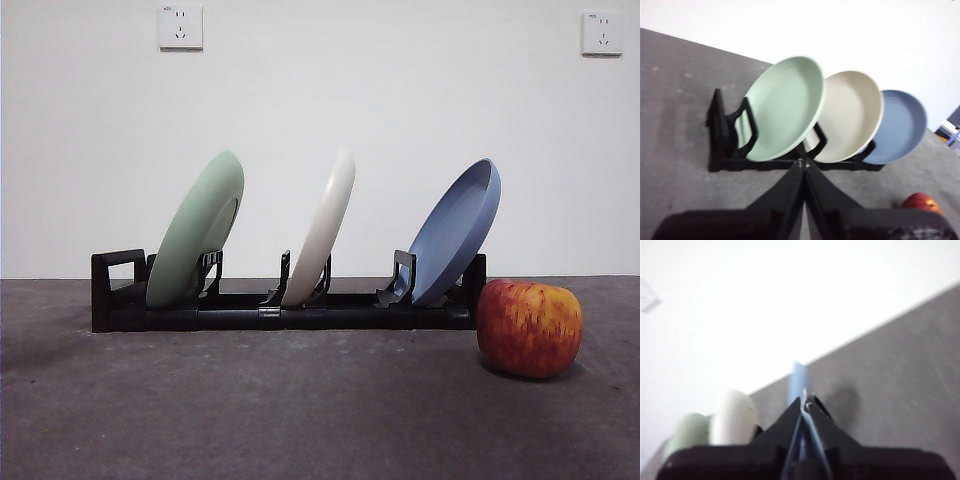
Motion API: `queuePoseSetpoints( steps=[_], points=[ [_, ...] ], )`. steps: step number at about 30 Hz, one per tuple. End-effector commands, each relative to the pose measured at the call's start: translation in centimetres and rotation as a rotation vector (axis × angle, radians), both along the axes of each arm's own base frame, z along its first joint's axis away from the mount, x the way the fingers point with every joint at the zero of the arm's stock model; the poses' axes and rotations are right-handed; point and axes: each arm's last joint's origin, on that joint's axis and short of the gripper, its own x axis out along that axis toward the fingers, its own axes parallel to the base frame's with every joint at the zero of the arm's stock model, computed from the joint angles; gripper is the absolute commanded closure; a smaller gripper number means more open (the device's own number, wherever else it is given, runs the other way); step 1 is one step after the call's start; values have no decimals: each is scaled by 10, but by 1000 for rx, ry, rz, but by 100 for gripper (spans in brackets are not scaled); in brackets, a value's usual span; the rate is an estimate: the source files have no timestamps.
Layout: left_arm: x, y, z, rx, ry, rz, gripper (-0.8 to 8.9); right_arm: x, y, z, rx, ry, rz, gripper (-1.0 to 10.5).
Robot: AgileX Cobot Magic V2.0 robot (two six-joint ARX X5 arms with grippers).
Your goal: Take the green plate from the plate rack,put the plate on the table,take the apple from the table,put the apple in the plate
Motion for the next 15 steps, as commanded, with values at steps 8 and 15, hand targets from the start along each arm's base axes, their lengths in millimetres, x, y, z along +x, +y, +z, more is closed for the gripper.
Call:
queuePoseSetpoints(
  steps=[8, 15],
  points=[
    [15, -3, 90, -12, 49, -140, 818, 17, 9, 91, -57, -62, 345, 947],
    [23, -6, 145, 43, 107, -268, 818, 51, 13, 121, -32, 99, 601, 947]
  ],
)
